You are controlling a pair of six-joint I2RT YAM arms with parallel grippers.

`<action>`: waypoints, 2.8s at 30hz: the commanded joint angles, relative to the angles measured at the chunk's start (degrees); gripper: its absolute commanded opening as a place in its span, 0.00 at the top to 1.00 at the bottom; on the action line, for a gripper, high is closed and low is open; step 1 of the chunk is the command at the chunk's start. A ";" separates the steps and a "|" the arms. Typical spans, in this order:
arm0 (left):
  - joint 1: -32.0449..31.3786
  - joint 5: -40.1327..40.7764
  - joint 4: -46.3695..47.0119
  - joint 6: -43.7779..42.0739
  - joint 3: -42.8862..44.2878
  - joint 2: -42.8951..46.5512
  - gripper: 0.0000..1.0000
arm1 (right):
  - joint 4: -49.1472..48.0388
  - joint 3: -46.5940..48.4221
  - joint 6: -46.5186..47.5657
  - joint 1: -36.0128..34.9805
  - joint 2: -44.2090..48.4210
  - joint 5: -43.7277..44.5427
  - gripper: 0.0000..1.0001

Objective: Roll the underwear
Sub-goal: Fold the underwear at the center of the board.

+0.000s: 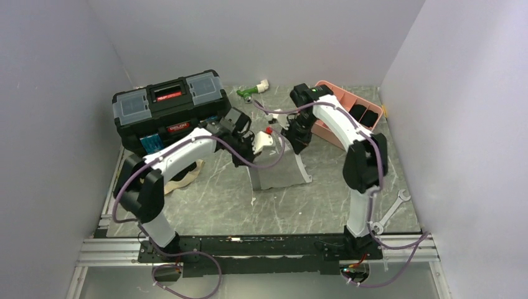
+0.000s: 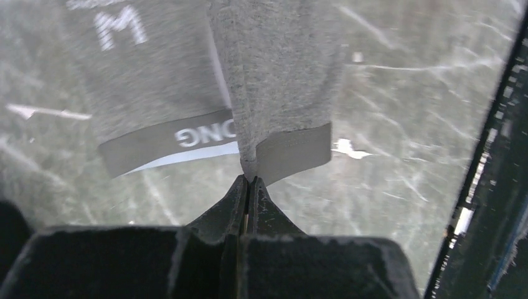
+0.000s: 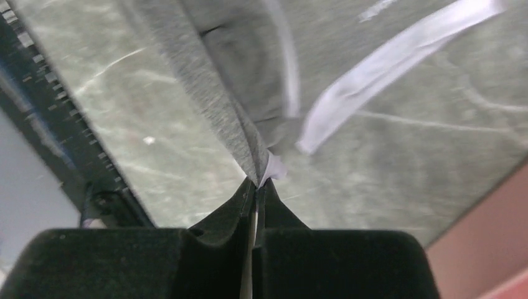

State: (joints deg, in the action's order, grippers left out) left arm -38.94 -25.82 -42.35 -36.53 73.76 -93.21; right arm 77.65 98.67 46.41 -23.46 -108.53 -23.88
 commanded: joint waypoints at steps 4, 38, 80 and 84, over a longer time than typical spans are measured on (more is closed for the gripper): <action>8.81 -0.46 -1.51 2.40 9.10 -10.45 1.00 | 2.20 25.97 -2.65 1.19 -20.51 7.62 1.00; 12.08 16.46 11.46 17.39 13.27 -19.35 0.36 | -26.38 13.84 -17.56 1.52 -17.17 14.09 0.48; -5.70 29.69 12.32 8.99 -6.02 -14.46 0.06 | -43.89 -30.94 -11.19 3.95 0.07 17.35 0.44; -5.80 28.81 11.94 9.51 -6.15 -12.97 0.05 | -42.19 -30.33 -10.67 4.02 1.78 15.56 0.43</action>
State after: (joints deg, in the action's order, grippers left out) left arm -44.49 0.97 -28.51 -26.09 69.80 -106.24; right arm 33.54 69.69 32.99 -20.08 -107.53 -12.53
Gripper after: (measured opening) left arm 0.941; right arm 0.562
